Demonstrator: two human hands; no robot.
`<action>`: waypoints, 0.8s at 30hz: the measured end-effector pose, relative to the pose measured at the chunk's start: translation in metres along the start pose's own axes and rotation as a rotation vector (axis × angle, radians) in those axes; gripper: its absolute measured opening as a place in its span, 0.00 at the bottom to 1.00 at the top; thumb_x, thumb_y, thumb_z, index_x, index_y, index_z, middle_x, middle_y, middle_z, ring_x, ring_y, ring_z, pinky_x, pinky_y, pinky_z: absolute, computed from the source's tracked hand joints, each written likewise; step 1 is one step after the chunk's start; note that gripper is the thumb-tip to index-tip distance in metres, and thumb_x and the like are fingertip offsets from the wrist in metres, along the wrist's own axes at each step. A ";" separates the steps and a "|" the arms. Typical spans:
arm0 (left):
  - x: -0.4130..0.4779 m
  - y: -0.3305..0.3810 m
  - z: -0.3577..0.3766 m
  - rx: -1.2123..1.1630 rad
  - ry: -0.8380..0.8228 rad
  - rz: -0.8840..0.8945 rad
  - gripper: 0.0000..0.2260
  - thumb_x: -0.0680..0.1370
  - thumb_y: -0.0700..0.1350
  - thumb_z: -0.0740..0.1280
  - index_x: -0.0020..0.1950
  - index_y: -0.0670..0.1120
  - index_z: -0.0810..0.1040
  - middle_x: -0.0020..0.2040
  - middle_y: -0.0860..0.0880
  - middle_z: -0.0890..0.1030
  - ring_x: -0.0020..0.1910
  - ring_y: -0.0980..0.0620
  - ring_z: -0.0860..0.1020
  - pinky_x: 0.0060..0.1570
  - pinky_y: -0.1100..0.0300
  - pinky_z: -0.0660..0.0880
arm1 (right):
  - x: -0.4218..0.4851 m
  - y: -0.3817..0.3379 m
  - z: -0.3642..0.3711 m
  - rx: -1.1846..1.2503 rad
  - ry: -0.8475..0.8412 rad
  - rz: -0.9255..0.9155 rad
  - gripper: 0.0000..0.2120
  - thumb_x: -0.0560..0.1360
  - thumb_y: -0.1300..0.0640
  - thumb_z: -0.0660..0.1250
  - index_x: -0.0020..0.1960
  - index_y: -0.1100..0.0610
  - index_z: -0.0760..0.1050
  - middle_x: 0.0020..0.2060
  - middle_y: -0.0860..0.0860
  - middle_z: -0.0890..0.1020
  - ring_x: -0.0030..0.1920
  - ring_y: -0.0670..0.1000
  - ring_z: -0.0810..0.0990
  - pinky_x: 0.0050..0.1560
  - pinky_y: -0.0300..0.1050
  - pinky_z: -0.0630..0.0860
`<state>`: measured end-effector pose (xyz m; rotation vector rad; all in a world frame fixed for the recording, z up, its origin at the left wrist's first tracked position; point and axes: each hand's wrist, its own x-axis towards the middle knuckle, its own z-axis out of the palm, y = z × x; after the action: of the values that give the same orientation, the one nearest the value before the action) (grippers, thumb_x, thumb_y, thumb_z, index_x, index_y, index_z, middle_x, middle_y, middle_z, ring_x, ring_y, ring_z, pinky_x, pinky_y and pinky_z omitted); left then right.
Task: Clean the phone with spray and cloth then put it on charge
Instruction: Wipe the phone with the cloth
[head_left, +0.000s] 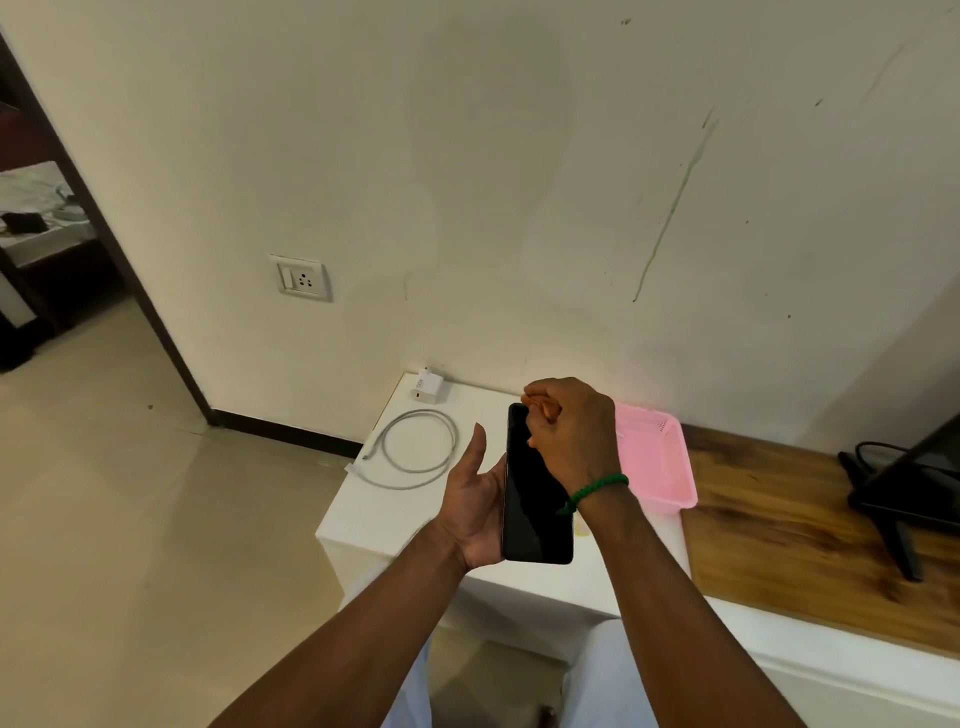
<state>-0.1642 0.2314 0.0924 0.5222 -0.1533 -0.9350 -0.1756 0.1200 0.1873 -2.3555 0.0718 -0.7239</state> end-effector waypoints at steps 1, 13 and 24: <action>0.000 0.000 0.000 0.005 0.006 0.004 0.35 0.69 0.67 0.68 0.70 0.48 0.71 0.63 0.41 0.77 0.62 0.40 0.74 0.67 0.44 0.65 | 0.002 -0.002 0.003 -0.040 -0.010 -0.024 0.07 0.69 0.67 0.68 0.45 0.62 0.82 0.41 0.57 0.83 0.43 0.58 0.81 0.50 0.49 0.77; 0.003 -0.002 -0.009 0.005 0.165 -0.026 0.30 0.76 0.67 0.54 0.66 0.48 0.76 0.62 0.41 0.77 0.60 0.40 0.75 0.65 0.43 0.67 | 0.005 -0.002 0.022 -0.215 -0.159 -0.035 0.08 0.75 0.63 0.61 0.47 0.64 0.79 0.44 0.59 0.80 0.45 0.58 0.77 0.46 0.45 0.71; 0.007 0.000 -0.008 -0.027 0.243 -0.105 0.29 0.79 0.65 0.53 0.57 0.45 0.82 0.54 0.41 0.82 0.53 0.41 0.79 0.55 0.44 0.74 | 0.006 -0.005 0.026 -0.274 -0.225 -0.064 0.11 0.75 0.63 0.58 0.40 0.63 0.77 0.39 0.58 0.77 0.40 0.57 0.75 0.42 0.47 0.72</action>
<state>-0.1573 0.2290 0.0849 0.6183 0.1066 -0.9663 -0.1583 0.1379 0.1774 -2.6975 -0.0022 -0.4995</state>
